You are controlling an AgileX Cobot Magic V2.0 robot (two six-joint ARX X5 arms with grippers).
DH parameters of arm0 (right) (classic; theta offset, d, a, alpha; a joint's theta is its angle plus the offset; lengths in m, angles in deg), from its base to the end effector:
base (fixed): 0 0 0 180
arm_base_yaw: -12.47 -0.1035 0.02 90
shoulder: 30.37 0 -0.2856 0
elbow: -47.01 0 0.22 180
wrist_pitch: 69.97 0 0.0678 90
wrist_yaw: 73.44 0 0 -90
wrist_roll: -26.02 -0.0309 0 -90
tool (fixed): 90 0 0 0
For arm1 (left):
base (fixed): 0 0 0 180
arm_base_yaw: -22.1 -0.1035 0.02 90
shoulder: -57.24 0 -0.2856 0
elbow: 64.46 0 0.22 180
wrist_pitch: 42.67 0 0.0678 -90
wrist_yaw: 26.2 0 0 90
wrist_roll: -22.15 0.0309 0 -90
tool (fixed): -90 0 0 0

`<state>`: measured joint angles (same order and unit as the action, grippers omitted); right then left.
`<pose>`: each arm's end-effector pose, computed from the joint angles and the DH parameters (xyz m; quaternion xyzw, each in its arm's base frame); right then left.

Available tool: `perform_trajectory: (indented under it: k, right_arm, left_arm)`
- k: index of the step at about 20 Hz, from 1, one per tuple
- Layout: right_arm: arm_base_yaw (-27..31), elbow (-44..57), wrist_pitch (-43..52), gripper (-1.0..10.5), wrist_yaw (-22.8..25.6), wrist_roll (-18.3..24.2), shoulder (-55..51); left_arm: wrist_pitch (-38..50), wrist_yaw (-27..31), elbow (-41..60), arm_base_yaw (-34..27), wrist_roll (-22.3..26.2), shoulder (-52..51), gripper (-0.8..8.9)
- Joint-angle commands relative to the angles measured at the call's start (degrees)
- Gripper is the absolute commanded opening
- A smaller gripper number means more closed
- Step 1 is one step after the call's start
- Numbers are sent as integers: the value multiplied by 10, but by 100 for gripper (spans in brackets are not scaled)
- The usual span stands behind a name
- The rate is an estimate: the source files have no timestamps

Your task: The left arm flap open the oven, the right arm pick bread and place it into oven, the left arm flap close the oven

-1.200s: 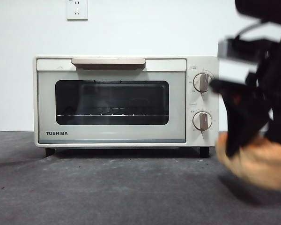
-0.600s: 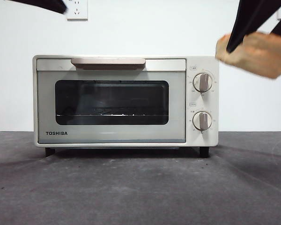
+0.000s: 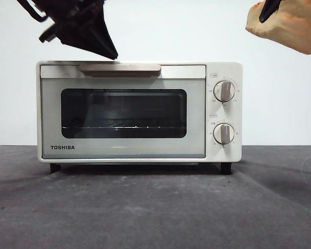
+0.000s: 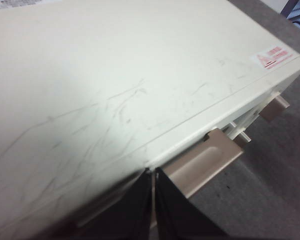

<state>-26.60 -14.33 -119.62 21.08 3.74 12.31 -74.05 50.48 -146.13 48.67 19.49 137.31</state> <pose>0.0815 0.0630 0.3167 0.0805 0.2987 0.2328 0.9220 0.2433 -0.1296 0.3424 0.0086 0.2628 -0.3237 0.9089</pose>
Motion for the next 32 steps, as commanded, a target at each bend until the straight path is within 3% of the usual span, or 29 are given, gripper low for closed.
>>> perform_trajectory:
  k: [1,10,32]
  right_arm:
    - [-6,-11,3,207,0,9,2]
    - [-5,-11,3,207,1,19,2]
    - [-5,-11,8,208,1,22,2]
  left_arm:
    - [10,5,-14,7,18,21,16]
    - [-20,15,-14,31,28,40,16]
    - [-271,15,-14,118,34,41,16]
